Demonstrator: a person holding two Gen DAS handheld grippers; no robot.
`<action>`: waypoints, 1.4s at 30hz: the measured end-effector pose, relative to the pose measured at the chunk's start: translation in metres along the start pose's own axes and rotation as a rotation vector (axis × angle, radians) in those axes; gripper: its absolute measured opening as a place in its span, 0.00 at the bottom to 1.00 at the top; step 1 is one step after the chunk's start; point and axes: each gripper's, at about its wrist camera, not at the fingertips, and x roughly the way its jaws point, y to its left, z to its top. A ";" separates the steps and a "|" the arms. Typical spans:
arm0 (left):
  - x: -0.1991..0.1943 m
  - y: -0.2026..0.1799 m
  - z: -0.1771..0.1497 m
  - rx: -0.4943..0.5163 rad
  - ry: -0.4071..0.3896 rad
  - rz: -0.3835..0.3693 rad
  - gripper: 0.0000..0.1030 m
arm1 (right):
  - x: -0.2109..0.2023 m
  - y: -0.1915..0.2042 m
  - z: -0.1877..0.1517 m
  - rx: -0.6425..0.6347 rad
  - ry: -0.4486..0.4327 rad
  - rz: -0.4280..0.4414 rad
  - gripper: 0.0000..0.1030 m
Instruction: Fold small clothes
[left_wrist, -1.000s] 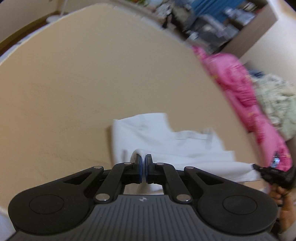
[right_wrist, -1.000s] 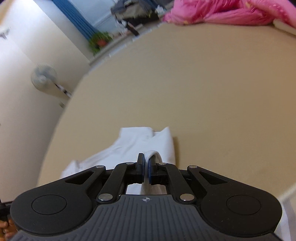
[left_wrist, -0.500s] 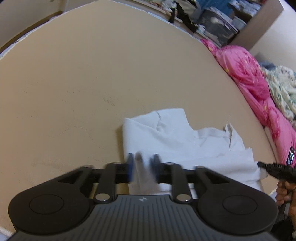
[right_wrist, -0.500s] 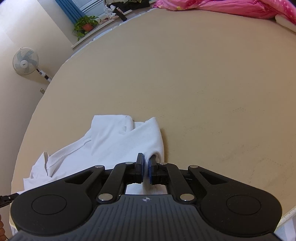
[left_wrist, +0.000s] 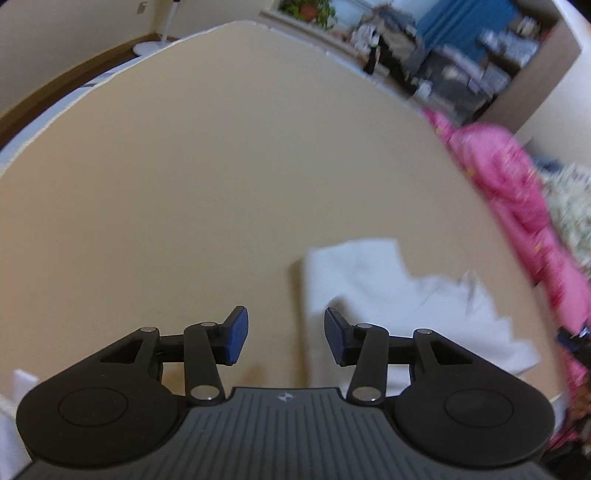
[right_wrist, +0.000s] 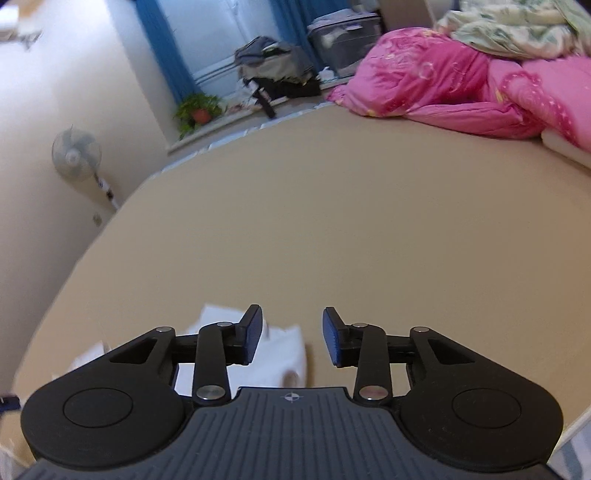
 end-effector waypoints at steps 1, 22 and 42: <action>0.001 0.001 -0.002 0.018 0.009 0.015 0.49 | 0.002 -0.001 -0.007 -0.013 0.017 -0.010 0.37; 0.031 -0.049 -0.037 0.303 0.158 0.039 0.67 | 0.010 0.013 -0.047 -0.217 0.247 -0.015 0.46; 0.053 -0.070 -0.029 0.364 0.138 0.094 0.67 | 0.049 0.045 -0.068 -0.498 0.336 -0.096 0.47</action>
